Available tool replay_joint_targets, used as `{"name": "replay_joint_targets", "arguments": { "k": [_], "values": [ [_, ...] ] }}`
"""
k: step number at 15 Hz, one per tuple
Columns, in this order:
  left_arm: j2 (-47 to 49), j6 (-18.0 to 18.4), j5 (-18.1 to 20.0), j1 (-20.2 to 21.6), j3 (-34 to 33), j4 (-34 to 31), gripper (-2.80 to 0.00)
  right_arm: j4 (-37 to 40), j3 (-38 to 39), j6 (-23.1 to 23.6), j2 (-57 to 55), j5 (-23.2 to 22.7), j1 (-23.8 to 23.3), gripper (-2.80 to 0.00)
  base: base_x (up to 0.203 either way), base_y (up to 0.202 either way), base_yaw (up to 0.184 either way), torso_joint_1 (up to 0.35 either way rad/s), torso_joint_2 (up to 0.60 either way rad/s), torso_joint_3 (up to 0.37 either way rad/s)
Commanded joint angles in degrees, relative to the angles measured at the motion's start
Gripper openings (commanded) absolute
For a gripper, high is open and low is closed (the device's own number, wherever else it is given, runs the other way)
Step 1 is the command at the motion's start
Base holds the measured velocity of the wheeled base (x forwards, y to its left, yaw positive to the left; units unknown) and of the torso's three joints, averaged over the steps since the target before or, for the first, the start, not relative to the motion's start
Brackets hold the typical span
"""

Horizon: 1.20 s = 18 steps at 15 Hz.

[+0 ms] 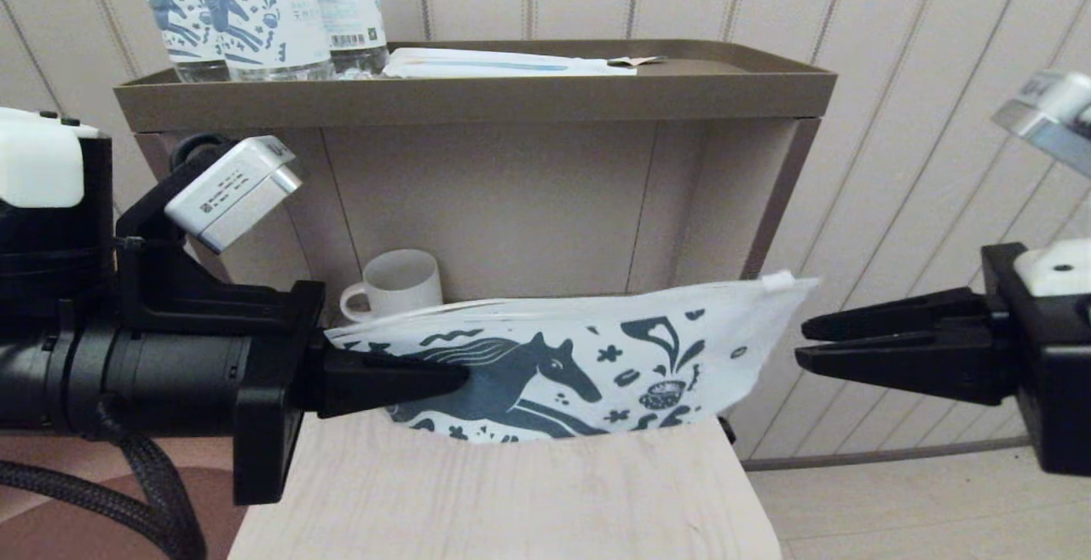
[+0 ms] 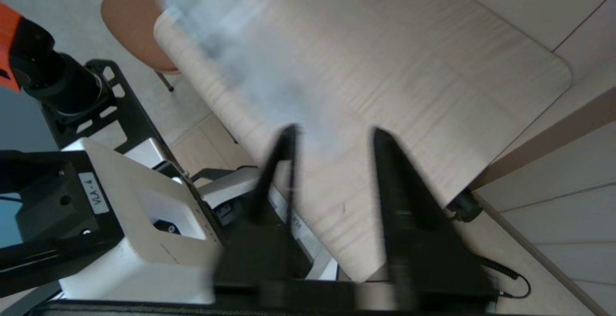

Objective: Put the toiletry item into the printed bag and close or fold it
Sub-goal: Hand it to the other hand

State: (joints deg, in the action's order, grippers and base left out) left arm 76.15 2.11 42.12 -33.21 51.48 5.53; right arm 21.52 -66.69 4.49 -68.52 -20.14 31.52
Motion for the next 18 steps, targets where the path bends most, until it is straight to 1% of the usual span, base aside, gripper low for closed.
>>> {"name": "replay_joint_targets", "arguments": {
  "k": [1,2,4,5,6,7,9,10,11,13,14,15,17,18],
  "values": [
    [-0.12,0.06,1.40,0.13,1.41,-2.76,-2.80,1.50,-1.26,0.00,-0.11,-0.23,0.06,0.00,0.000,0.000,0.000,0.000,0.00,0.000],
    [-0.04,0.18,1.56,0.25,1.69,-3.60,-2.80,3.20,-2.41,-0.07,-0.52,-0.30,0.14,0.00,0.000,0.000,0.000,0.000,0.00,0.000],
    [-0.22,0.26,1.83,0.25,1.69,-3.77,-2.80,3.49,-2.57,-0.05,-1.60,-0.70,0.12,0.00,0.000,0.000,0.000,0.000,0.00,0.000],
    [-0.13,0.24,2.02,0.25,1.61,-3.86,-2.80,3.38,-2.56,-0.09,-2.70,-1.93,0.30,0.00,0.000,0.000,0.000,0.000,0.00,0.000],
    [0.09,0.18,2.60,0.25,1.63,-3.86,-2.80,3.36,-2.57,-0.09,-3.32,-4.09,0.39,0.00,0.000,0.000,0.000,0.000,0.00,0.000],
    [0.47,0.18,3.81,0.25,1.61,-3.86,-2.80,3.28,-2.50,-0.09,-3.41,-6.07,0.62,0.00,0.000,0.000,0.000,0.000,0.00,0.000],
    [0.76,0.03,5.87,0.34,1.43,-3.86,-2.80,3.03,-2.40,-0.01,-3.54,-8.02,0.73,0.00,0.000,0.000,0.000,0.000,0.00,0.000],
    [0.94,-0.14,7.07,0.41,1.43,-3.94,-2.80,2.92,-2.32,0.10,-3.70,-9.04,0.80,0.00,0.000,0.000,0.000,0.000,0.00,0.000],
    [1.43,-0.35,9.14,0.86,1.40,-3.95,-2.80,2.92,-2.25,0.26,-3.74,-10.63,0.76,0.00,0.000,0.000,0.000,0.000,0.00,0.000],
    [1.82,-1.44,15.48,1.99,1.31,-3.84,-2.80,2.71,-1.47,0.64,-3.79,-13.79,0.73,0.00,0.000,0.000,0.000,0.000,0.00,0.000],
    [1.98,-2.53,16.68,2.18,1.17,-3.53,-2.80,2.02,-0.77,1.40,-3.90,-15.01,0.73,0.00,0.000,0.000,0.000,0.000,0.00,0.000],
    [2.16,-2.55,16.68,2.19,1.16,-3.50,-2.80,1.41,-0.37,1.94,-3.98,-15.38,0.73,0.00,0.000,0.000,0.000,0.000,0.00,0.000],
    [3.39,-2.62,16.85,3.15,1.16,-3.25,-2.80,-2.79,1.56,2.27,-3.70,-15.79,0.77,0.00,0.000,0.000,0.000,0.000,0.00,0.000],
    [3.77,-2.55,16.85,3.17,1.16,-3.25,-2.80,-3.64,1.91,2.32,-3.64,-15.89,0.82,0.00,0.000,0.000,0.000,0.000,0.00,0.000]
  ]
}}
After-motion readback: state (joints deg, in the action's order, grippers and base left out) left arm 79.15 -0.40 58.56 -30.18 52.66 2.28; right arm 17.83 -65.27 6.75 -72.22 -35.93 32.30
